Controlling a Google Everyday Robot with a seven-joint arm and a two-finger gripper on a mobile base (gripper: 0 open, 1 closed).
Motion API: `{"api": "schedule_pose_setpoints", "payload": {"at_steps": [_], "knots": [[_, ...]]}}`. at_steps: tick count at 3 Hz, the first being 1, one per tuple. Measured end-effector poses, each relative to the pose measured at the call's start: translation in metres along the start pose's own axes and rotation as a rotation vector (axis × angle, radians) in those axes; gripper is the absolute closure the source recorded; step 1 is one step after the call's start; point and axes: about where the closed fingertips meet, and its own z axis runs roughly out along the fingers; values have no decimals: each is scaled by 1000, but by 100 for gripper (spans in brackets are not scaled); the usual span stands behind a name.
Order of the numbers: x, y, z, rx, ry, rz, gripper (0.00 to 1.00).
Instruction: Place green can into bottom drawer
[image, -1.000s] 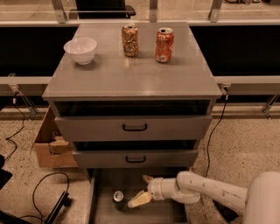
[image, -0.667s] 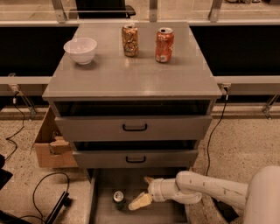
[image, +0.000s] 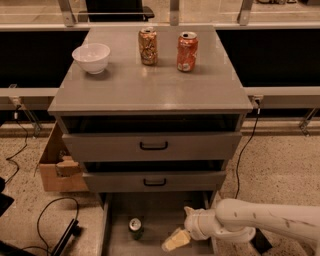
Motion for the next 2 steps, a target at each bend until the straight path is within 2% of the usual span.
{"api": "schedule_pose_setpoints", "payload": {"at_steps": [1, 2], "knots": [[17, 35, -46, 18, 120, 22, 0], [24, 55, -93, 143, 267, 147, 0]]}}
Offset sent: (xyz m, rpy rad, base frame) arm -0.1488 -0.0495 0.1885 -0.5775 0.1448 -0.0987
